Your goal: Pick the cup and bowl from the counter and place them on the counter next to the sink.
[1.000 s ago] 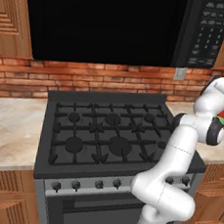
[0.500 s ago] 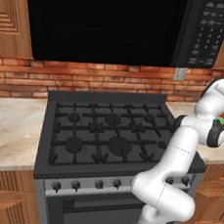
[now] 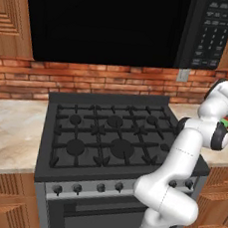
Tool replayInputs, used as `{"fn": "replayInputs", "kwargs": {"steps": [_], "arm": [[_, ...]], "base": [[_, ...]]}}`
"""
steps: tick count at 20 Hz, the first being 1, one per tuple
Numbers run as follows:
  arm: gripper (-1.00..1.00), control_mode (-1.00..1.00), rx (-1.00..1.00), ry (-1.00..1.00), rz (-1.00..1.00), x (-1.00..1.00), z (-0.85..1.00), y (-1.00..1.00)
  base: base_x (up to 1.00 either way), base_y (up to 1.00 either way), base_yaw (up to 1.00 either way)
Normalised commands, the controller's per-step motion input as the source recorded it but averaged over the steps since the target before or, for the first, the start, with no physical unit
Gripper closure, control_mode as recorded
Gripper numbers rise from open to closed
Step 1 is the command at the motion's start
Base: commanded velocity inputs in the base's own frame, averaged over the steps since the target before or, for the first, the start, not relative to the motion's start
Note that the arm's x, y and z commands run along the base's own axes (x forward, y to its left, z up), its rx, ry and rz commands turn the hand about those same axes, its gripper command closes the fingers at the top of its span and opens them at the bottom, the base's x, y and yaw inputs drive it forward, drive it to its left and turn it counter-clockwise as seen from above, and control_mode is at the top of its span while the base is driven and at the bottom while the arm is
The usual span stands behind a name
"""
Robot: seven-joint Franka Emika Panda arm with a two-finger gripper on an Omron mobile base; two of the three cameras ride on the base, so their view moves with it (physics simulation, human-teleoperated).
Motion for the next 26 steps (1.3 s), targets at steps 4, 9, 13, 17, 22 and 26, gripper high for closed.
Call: {"fn": "replayInputs", "kwargs": {"steps": [4,9,13,17,22,26], "arm": [[-1.0,-1.0,0.0,0.0,0.04,0.0,-0.2,0.01],[-1.0,-1.0,0.0,0.0,0.03,0.0,-0.27,0.0],[-1.0,-1.0,0.0,0.0,0.01,0.0,-0.18,0.0],[-1.0,-1.0,0.0,0.0,0.02,0.0,-0.19,0.0],[-1.0,-1.0,0.0,0.0,0.02,0.0,-0.18,0.0],[-1.0,-1.0,0.0,0.0,0.02,0.0,-0.22,0.0]], "base": [[0.0,0.0,0.0],[0.0,0.0,0.0],[0.0,0.0,0.0],[0.0,0.0,0.0],[0.0,0.0,0.0],[0.0,0.0,0.0]]}}
